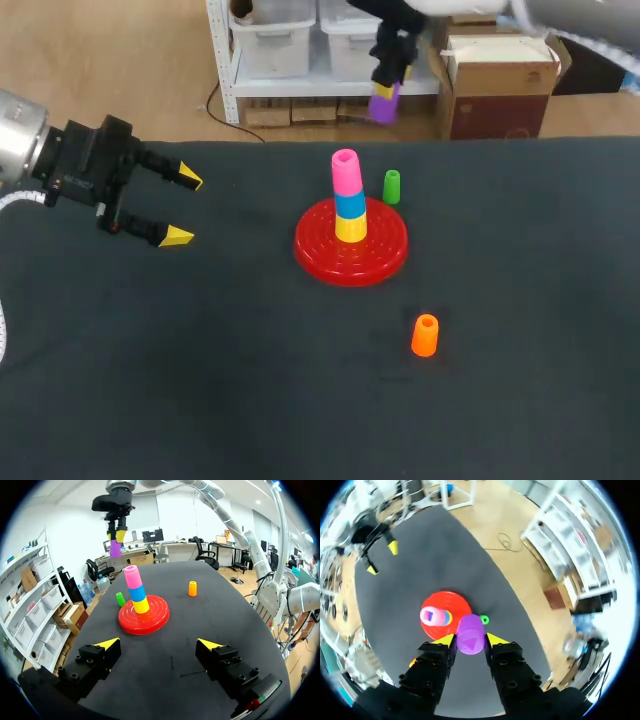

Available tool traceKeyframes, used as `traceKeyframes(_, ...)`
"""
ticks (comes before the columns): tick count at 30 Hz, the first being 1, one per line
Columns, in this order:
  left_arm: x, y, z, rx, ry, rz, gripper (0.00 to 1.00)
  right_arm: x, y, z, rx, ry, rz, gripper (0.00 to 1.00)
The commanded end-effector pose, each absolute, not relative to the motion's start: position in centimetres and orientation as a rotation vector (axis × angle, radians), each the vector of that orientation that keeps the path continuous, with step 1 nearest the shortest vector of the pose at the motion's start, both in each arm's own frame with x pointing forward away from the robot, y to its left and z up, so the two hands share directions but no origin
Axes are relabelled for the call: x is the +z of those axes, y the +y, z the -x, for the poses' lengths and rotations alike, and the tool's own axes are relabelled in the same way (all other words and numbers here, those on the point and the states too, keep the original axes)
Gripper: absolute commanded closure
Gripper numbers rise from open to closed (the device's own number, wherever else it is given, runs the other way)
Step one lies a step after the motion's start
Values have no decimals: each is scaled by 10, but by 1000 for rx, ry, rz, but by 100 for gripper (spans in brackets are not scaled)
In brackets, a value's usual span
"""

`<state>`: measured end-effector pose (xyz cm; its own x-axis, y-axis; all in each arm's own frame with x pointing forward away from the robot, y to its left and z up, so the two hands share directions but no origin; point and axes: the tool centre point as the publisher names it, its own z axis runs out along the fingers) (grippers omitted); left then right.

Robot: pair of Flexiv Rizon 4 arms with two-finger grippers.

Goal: Pick up and stack the cylinders on the red base in this order: pink,purple,orange,green

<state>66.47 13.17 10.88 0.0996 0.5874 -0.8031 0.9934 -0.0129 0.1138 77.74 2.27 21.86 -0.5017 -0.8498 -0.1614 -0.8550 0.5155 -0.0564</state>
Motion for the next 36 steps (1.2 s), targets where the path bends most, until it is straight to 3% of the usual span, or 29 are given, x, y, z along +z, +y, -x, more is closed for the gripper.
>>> traceKeyframes(1,109,132,-663,-736,1569,-1682,0,229,50,-798,82,2584,1765,100)
traceKeyframes(18,109,132,-663,-736,1569,-1682,0,214,65,-738,19,2640,1807,100)
traceKeyframes(36,109,132,-663,-736,1569,-1682,0,194,76,-718,39,2671,1831,100)
